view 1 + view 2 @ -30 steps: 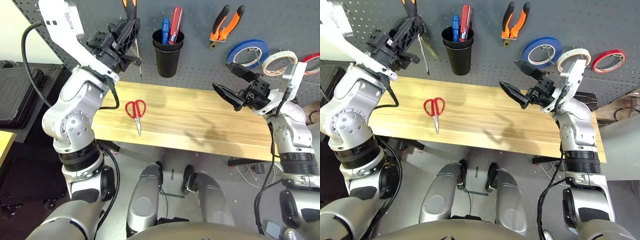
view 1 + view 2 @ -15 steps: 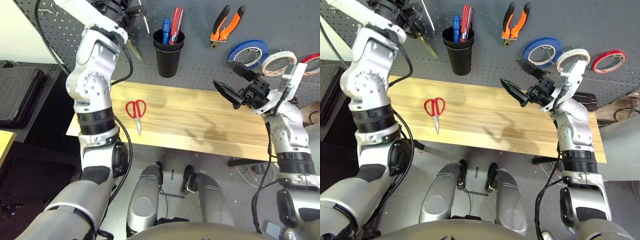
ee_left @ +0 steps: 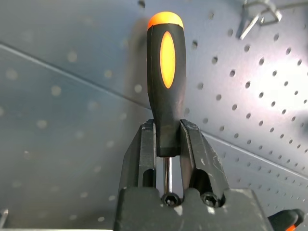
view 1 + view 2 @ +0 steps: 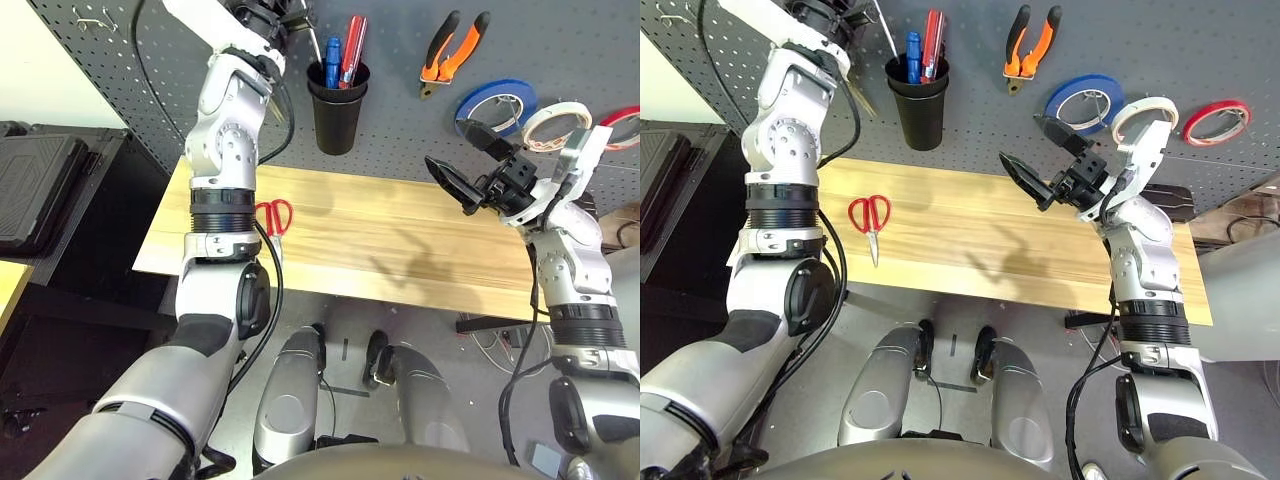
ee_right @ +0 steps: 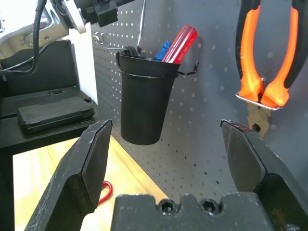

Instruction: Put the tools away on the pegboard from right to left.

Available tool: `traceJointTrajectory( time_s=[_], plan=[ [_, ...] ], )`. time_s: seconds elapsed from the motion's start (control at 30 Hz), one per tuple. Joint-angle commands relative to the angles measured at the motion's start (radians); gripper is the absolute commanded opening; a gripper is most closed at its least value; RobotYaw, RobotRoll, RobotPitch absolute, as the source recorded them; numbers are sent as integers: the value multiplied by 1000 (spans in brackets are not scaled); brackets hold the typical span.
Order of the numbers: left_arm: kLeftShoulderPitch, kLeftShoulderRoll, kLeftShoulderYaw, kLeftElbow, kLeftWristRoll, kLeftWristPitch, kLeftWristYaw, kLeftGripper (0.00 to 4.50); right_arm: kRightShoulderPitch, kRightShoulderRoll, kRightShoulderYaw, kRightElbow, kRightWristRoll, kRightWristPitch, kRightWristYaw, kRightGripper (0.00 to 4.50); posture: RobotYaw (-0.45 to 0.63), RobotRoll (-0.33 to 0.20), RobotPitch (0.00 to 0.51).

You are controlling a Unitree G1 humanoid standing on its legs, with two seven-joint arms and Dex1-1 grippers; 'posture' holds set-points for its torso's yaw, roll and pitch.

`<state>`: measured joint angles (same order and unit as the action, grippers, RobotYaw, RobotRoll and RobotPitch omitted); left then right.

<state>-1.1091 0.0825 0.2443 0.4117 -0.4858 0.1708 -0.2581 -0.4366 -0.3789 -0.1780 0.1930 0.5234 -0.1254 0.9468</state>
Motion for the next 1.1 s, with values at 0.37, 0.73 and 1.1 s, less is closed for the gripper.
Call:
traceJointTrajectory(
  time_s=[0.37,0.73,1.1],
  plan=[
    [83,-1,-53,-86,30,35,-16,4467,15,4,14,-10,-28,-12,-11,4500,209,0,181],
    [174,62,-71,-327,27,168,22,4467,19,2,64,-15,-63,60,-24,4500,232,0,185],
    [456,190,-108,-693,47,426,86,4467,96,-56,160,-97,-135,237,-38,4500,255,0,203]
  ],
)
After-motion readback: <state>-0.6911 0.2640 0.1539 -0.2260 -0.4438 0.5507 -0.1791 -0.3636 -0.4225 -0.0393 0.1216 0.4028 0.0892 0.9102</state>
